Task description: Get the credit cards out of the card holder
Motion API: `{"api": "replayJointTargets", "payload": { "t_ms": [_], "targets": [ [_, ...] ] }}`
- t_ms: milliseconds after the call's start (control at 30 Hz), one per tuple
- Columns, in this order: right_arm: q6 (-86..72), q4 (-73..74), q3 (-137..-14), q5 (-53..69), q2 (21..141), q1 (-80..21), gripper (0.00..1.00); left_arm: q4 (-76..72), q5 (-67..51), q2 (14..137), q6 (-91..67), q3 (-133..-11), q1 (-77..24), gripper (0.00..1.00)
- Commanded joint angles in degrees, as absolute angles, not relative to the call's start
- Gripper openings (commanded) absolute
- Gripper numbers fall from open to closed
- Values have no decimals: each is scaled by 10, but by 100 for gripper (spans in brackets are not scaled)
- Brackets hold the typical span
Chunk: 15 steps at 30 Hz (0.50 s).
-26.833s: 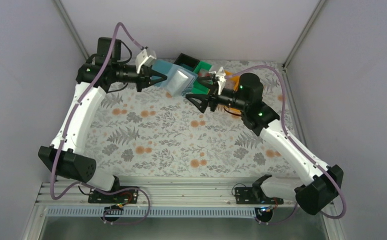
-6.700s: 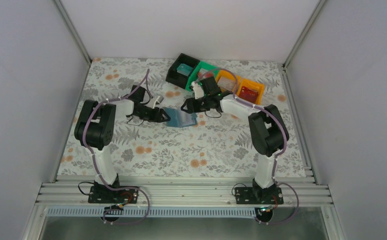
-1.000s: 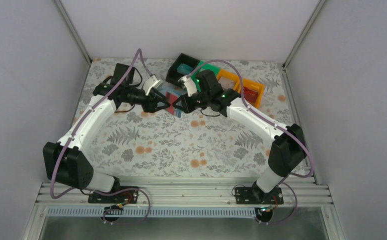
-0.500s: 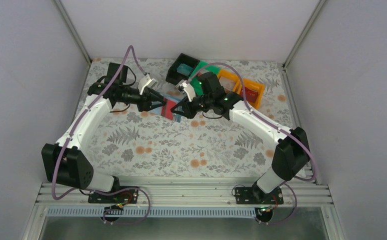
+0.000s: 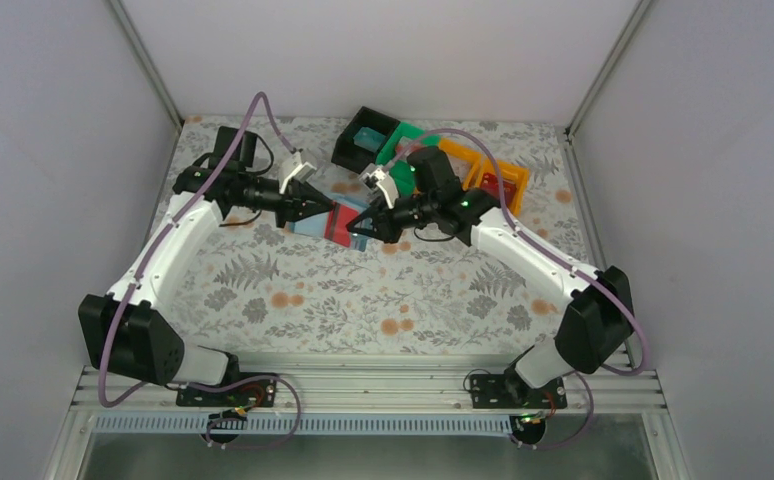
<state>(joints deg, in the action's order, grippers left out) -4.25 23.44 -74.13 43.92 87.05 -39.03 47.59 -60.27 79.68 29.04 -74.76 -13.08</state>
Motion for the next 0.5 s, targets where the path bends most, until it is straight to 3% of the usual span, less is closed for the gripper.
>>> {"api": "replayJointTargets", "payload": {
  "t_ms": [0,233,333,467],
  "targets": [
    [-30,89,-753,496,849,-406,4,520,-715,809,333,-755,-170,3],
    [-33,93,-741,497,841,-382,6,504,-710,787,304,-762,-121,2],
    [-43,84,-728,507,839,-373,12,496,-693,781,310,-748,-98,2],
    [-42,88,-729,507,841,-371,13,491,-684,779,307,-747,-87,2]
  ]
}}
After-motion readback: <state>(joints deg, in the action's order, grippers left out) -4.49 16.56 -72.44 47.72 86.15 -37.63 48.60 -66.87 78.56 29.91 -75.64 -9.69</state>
